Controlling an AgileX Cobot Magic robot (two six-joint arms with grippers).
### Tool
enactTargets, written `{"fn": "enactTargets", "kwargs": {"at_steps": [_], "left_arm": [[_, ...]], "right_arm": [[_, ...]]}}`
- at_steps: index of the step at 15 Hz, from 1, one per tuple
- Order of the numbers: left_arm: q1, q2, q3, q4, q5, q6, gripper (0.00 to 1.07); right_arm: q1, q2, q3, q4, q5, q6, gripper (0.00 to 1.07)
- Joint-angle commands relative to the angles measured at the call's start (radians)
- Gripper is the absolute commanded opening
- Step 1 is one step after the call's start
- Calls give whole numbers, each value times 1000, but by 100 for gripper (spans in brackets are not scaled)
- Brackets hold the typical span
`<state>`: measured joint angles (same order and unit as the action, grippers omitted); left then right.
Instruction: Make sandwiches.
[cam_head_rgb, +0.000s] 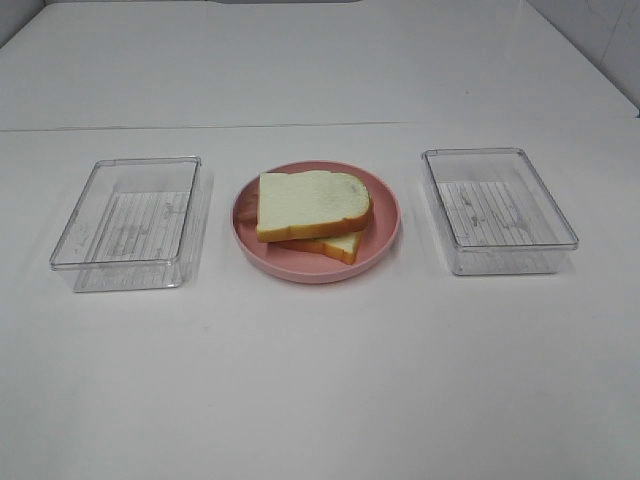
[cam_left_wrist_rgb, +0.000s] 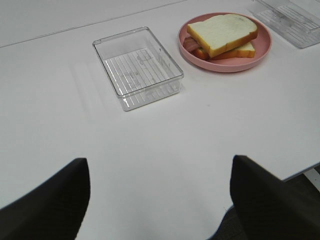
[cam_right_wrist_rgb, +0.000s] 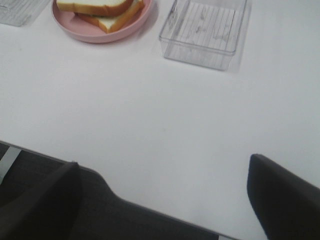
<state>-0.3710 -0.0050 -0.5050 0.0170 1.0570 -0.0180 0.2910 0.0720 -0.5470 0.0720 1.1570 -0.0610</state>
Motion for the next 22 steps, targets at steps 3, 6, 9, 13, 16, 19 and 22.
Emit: {"fn": "enactTargets", "kwargs": {"at_steps": [3, 6, 9, 13, 16, 19, 22], "left_arm": [[-1, -21, 6, -5, -12, -3, 74], [-1, -21, 6, -5, -12, -3, 74], [-1, -21, 6, -5, -12, -3, 74], [-1, -22, 6, -4, -11, -3, 74], [113, -22, 6, -2, -11, -2, 74], [259, -22, 6, -2, -11, -2, 74], [339, -25, 6, -2, -11, -3, 74]], "right_arm": [[2, -31, 26, 12, -63, -34, 83], [2, -31, 43, 12, -94, -31, 83], [2, -31, 43, 12, -94, -30, 83], [2, -31, 43, 12, -94, -30, 83], [-103, -31, 43, 12, -94, -30, 83], [-257, -31, 43, 12, -94, -30, 83], [-338, -34, 43, 12, -94, -30, 83]]}}
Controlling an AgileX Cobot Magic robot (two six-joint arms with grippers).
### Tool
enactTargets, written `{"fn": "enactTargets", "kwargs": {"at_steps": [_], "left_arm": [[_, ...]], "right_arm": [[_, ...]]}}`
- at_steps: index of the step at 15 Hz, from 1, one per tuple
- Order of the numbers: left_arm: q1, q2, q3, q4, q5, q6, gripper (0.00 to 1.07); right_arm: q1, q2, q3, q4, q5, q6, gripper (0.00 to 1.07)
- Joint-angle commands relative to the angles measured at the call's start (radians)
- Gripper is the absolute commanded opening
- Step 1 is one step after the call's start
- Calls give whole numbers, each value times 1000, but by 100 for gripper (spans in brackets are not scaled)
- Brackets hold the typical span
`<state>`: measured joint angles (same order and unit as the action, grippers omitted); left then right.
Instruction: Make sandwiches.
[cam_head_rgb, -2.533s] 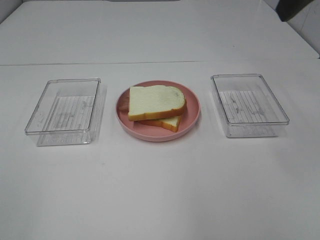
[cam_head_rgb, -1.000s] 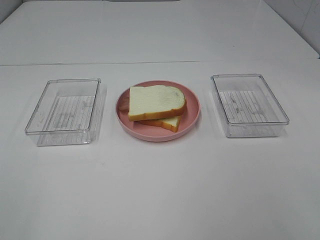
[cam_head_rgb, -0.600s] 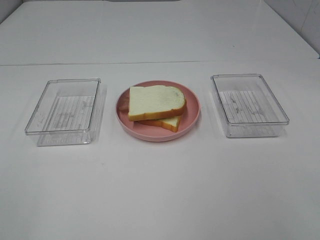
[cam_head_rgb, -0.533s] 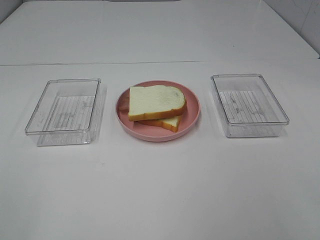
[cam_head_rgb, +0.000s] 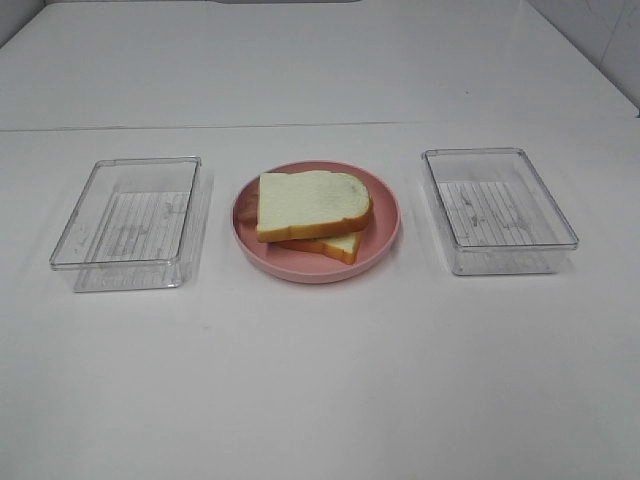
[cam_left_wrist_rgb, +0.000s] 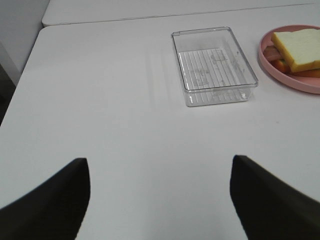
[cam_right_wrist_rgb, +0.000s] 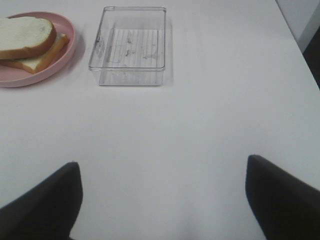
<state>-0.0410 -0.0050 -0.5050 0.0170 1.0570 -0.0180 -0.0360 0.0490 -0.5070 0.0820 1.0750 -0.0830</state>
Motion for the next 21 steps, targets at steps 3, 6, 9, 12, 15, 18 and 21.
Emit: {"fn": "enactTargets", "kwargs": {"at_steps": [3, 6, 9, 12, 15, 18, 21], "left_arm": [[9, -25, 6, -2, -11, -3, 74], [9, -25, 6, -2, -11, -3, 74], [9, -25, 6, -2, -11, -3, 74], [9, -25, 6, -2, -11, -3, 74], [9, -25, 6, -2, -11, -3, 74], [9, -22, 6, -2, -11, -3, 74], [9, -22, 6, -2, -11, -3, 74]], "right_arm": [[-9, -62, 3, 2, -13, -8, 83], [-9, -69, 3, 2, -13, -8, 83], [-9, -69, 3, 2, -13, -8, 83], [-9, -69, 3, 2, -13, -8, 83], [-9, -69, 3, 2, -13, -8, 83], [-9, -69, 3, 2, -13, -8, 83], [-9, -69, 3, 2, -13, -8, 83]]}}
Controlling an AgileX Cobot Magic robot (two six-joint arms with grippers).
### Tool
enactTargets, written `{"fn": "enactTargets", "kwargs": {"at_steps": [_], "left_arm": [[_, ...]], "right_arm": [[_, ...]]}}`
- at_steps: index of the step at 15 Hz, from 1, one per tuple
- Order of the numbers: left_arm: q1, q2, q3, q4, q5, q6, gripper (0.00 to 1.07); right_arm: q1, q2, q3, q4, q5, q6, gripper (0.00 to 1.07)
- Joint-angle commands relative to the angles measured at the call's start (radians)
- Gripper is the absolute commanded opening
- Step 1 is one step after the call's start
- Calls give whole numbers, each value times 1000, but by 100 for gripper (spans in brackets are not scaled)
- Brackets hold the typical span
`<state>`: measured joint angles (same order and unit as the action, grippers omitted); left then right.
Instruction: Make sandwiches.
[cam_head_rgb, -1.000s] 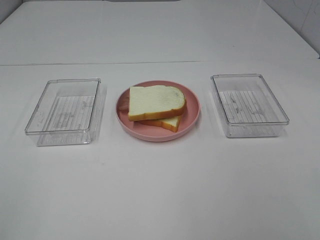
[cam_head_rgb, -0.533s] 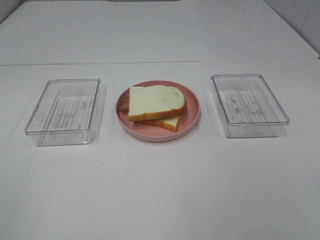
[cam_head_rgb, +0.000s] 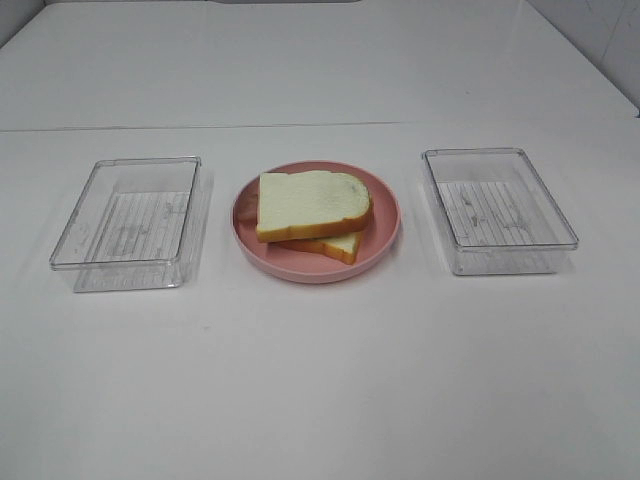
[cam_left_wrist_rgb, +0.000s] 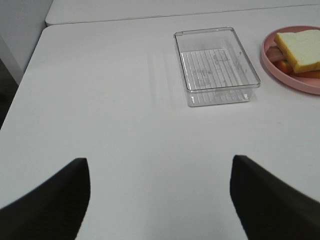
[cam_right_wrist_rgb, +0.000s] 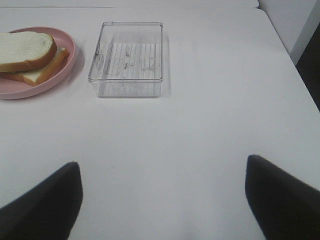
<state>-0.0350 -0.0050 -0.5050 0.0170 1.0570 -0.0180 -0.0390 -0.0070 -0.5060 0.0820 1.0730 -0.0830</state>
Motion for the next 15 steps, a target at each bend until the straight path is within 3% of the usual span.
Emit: {"fn": "enactTargets", "kwargs": {"at_steps": [1, 6, 8, 10, 15], "left_arm": [[3, -22, 6, -2, -11, -3, 74], [3, -22, 6, -26, -11, 2, 74], [3, -22, 6, -78, -11, 71, 74], [3, -22, 6, -97, -11, 91, 74], [3, -22, 6, -97, -11, 90, 74]], "right_arm": [[-6, -13, 2, 2, -11, -8, 83], [-6, -13, 2, 2, -11, -8, 83], [-6, -13, 2, 2, -11, -8, 83], [-6, -13, 2, 2, -11, -8, 83], [-6, -13, 2, 2, -11, -8, 83]]}}
